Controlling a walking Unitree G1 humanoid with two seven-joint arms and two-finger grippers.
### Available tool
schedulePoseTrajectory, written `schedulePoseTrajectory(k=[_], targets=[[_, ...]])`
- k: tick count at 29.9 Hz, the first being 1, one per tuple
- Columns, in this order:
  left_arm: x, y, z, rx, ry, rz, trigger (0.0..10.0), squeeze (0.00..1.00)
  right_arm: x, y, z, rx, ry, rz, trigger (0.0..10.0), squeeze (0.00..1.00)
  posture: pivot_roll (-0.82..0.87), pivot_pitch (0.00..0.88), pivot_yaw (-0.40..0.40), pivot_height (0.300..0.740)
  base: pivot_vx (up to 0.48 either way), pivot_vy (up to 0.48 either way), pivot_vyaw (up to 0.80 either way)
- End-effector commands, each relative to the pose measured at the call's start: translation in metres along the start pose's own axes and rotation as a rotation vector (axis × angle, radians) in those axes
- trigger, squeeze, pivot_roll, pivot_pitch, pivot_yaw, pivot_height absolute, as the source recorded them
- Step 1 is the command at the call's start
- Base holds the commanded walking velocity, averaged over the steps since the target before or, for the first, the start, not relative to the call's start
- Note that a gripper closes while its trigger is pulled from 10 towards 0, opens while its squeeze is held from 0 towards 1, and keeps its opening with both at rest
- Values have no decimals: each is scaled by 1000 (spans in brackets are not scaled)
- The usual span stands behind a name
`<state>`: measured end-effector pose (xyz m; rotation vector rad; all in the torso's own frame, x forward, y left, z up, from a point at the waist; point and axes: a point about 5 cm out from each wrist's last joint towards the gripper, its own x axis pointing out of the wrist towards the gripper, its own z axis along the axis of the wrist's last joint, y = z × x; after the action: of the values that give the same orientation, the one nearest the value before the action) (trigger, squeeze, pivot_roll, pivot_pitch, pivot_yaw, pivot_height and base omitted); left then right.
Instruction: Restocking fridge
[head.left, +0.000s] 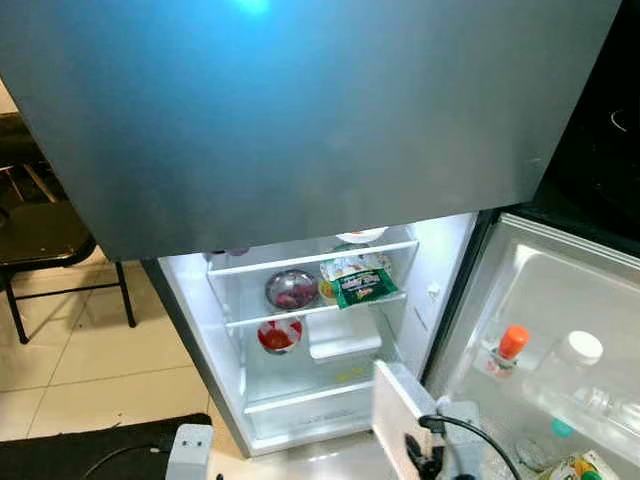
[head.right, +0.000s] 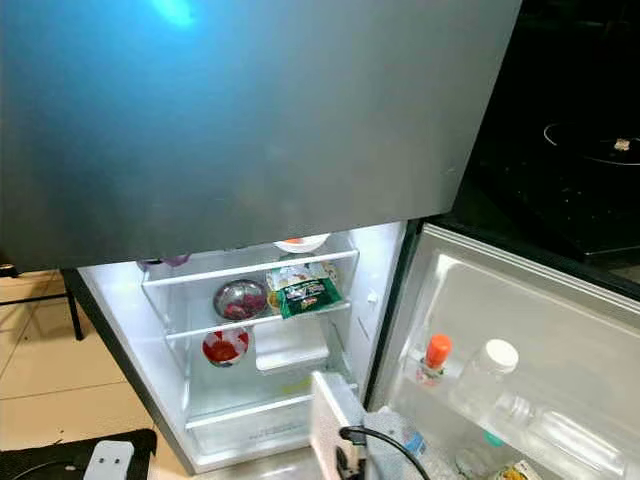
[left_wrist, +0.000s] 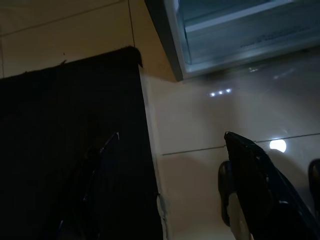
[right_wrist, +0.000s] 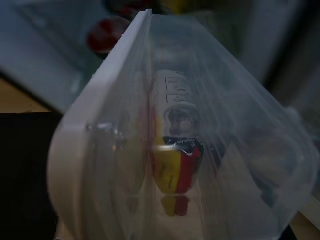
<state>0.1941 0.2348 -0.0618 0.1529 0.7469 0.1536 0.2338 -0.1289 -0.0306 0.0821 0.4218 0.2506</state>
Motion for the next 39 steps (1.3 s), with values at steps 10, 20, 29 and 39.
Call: schedulePoseTrajectory(k=[10, 20, 29, 39], targets=[[-1, 6, 2, 9, -20, 27, 10000, 0, 3, 5, 8, 12, -26, 36, 10000, 0, -91, 62, 30, 740, 82, 0, 0], [-1, 7, 2, 17, -17, 29, 10000, 0, -3, -1, 1, 12, 5, 25, 10000, 0, -96, 55, 30, 740, 295, 0, 0], [0, 7, 2, 23, -19, 29, 10000, 0, -5, -5, -2, 11, 25, 1, 10000, 0, -94, 56, 34, 740, 306, 0, 0], [0, 6, 2, 23, -18, 28, 10000, 0, -8, -8, -6, 8, 38, -10, 10000, 0, -96, 61, 35, 740, 311, 0, 0]])
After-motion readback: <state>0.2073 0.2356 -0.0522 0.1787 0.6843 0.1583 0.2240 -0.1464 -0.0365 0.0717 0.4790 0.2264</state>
